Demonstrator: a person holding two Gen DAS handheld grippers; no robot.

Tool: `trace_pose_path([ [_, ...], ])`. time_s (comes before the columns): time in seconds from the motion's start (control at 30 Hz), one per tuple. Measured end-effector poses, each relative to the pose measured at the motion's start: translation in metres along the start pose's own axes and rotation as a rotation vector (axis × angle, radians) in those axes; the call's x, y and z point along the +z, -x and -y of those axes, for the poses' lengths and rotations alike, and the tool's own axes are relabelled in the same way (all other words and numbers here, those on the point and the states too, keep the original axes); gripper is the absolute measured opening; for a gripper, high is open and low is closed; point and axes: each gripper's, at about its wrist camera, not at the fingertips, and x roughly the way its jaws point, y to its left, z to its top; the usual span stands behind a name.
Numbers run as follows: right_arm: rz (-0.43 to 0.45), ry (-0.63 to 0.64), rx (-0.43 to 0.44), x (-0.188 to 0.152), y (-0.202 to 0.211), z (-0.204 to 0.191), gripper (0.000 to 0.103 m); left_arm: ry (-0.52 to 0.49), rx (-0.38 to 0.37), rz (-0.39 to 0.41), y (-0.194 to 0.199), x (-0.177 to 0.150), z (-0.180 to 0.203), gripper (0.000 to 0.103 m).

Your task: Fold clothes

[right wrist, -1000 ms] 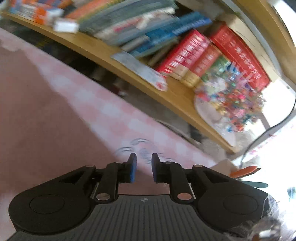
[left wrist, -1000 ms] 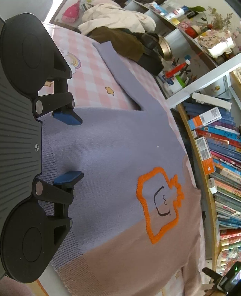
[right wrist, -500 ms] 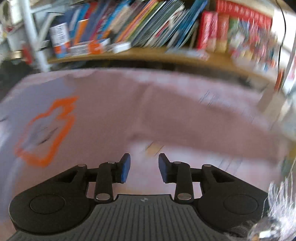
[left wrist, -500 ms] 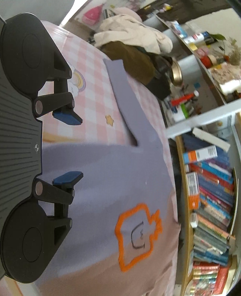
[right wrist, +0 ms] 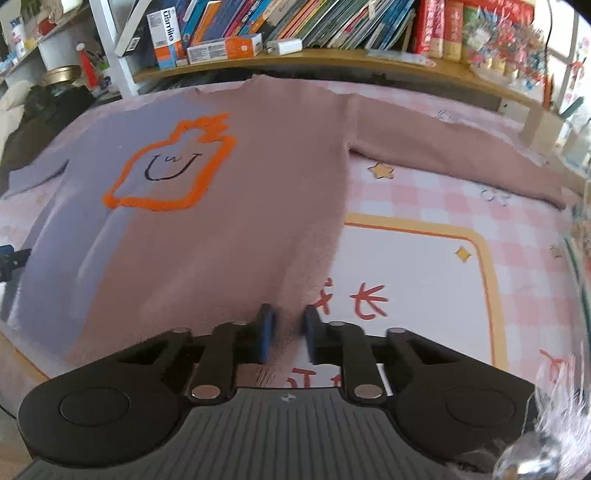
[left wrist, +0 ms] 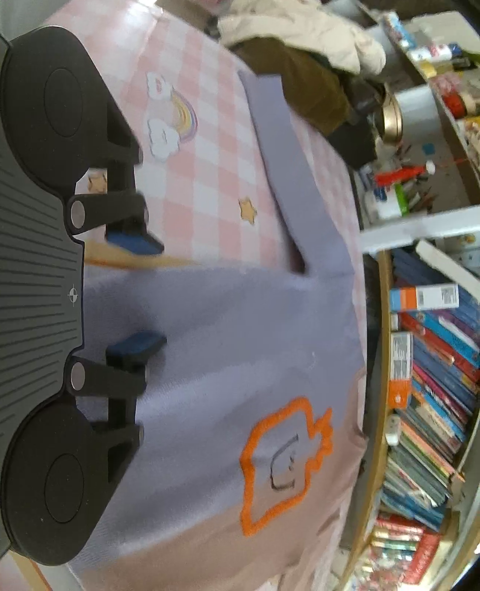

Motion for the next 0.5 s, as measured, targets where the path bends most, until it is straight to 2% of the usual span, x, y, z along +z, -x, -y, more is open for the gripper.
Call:
trace_pose_path([
  [0.07,0.006,-0.009,-0.036,-0.005,0.003,0.0,0.01,-0.038,-0.016,0.01,-0.003,0.003,0.006,0.019],
  [0.13,0.005,-0.022,-0.06,-0.01,0.008,0.001,0.01,-0.082,-0.033,0.021,-0.005,0.005,0.014,0.014],
  [0.27,0.002,-0.05,-0.101,-0.02,0.016,0.002,0.01,-0.123,-0.058,0.029,-0.006,0.006,0.023,0.013],
  [0.3,0.002,-0.06,-0.1,-0.021,0.017,0.002,0.01,-0.127,-0.062,0.03,-0.006,0.005,0.022,0.012],
  [0.37,0.004,-0.076,-0.094,-0.022,0.018,0.002,0.01,-0.134,-0.07,0.032,-0.004,0.004,0.018,0.004],
  [0.5,0.009,-0.084,-0.079,-0.023,0.018,-0.005,0.01,-0.124,-0.057,0.039,0.0,0.0,0.006,0.004],
])
